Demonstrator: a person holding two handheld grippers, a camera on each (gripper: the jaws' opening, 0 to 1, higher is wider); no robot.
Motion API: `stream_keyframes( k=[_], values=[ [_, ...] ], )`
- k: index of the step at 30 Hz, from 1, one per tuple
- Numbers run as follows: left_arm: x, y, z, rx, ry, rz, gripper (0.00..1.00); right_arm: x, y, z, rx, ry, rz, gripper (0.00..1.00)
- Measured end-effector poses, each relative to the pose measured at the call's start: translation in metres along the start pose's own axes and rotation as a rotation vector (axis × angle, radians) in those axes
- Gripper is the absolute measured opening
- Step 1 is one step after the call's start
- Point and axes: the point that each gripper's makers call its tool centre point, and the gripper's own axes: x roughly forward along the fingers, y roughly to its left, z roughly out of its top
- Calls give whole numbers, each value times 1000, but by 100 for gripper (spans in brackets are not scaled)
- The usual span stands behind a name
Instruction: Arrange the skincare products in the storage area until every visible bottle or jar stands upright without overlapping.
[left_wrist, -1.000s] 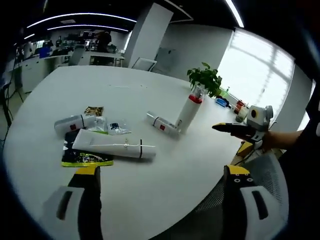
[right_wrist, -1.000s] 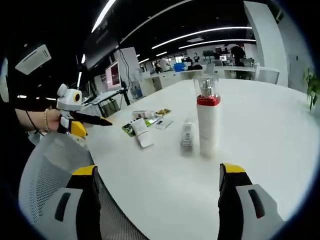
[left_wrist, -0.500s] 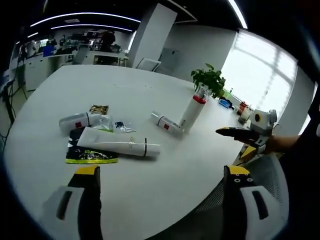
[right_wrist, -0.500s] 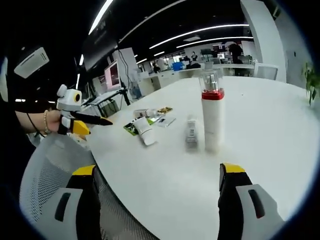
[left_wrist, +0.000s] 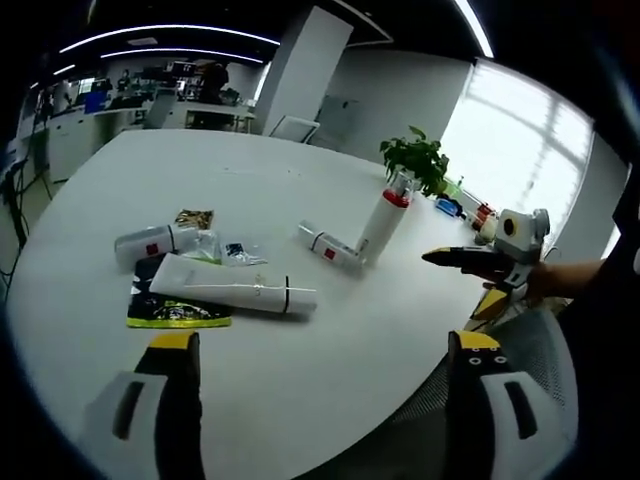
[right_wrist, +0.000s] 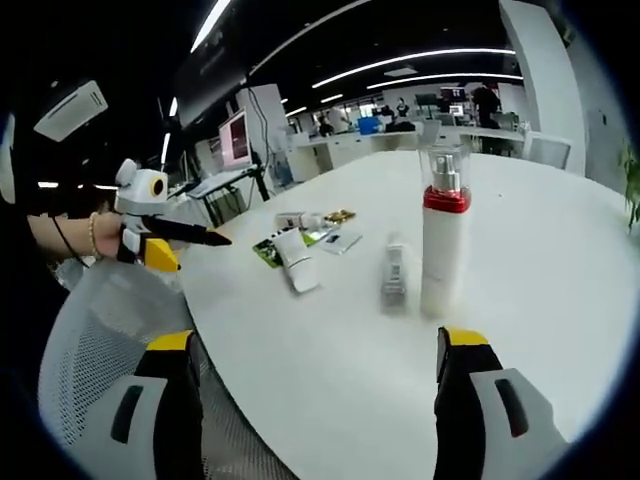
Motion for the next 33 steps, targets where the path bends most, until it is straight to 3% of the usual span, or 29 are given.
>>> stream_keyframes(
  k=[12,33],
  values=[
    [3,0,-4,18,25,3,96,38,12,25,-81,33,71,94],
    [9,0,-10,18,48,-4,96,106,40,58,-218,163,185,86]
  ],
)
